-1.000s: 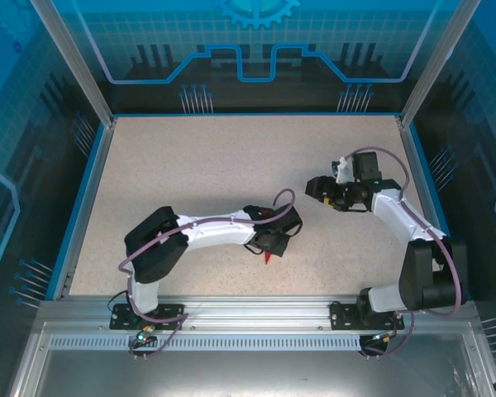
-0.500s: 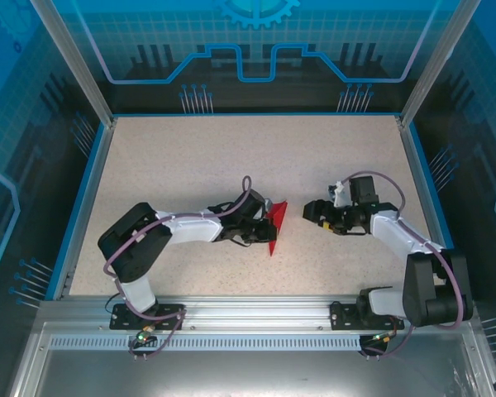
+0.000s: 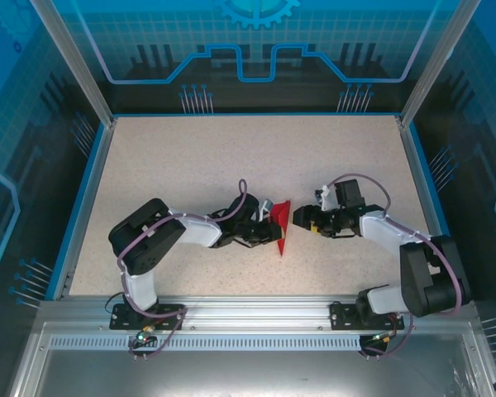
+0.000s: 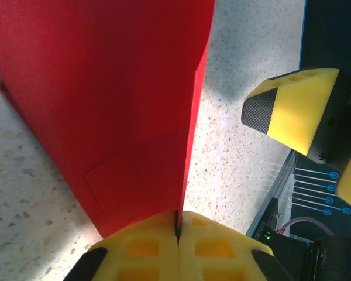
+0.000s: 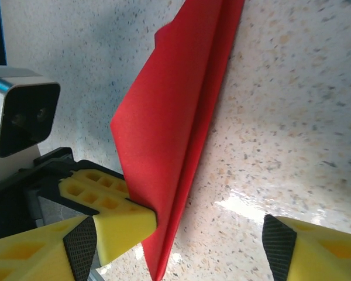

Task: Fold a paper plane with a square sheet of paper (fold left side to right side)

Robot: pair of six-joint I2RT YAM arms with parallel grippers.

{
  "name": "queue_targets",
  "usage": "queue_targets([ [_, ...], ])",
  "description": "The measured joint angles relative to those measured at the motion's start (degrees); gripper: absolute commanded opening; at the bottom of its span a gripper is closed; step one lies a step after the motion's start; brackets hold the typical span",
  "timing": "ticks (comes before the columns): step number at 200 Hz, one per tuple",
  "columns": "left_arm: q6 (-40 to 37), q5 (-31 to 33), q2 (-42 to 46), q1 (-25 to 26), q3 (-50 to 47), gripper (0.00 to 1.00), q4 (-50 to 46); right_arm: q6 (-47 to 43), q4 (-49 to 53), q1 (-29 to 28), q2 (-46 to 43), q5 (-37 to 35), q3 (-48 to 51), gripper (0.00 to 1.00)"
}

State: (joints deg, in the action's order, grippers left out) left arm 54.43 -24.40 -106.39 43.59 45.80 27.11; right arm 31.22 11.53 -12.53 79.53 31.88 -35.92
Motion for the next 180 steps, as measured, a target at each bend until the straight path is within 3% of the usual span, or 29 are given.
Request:
queue_targets([
  [127, 7.23, -2.51, -4.15, -2.21, -5.79, 0.04, 15.63, 7.89, -9.88, -5.7, 8.46, -2.45, -0.09, 0.57],
  [180, 8.31, -2.49, -4.26, -2.36, -6.56, 0.04, 17.44, 10.14, -11.37, -7.23, 11.69, -4.13, -1.46, 0.55],
])
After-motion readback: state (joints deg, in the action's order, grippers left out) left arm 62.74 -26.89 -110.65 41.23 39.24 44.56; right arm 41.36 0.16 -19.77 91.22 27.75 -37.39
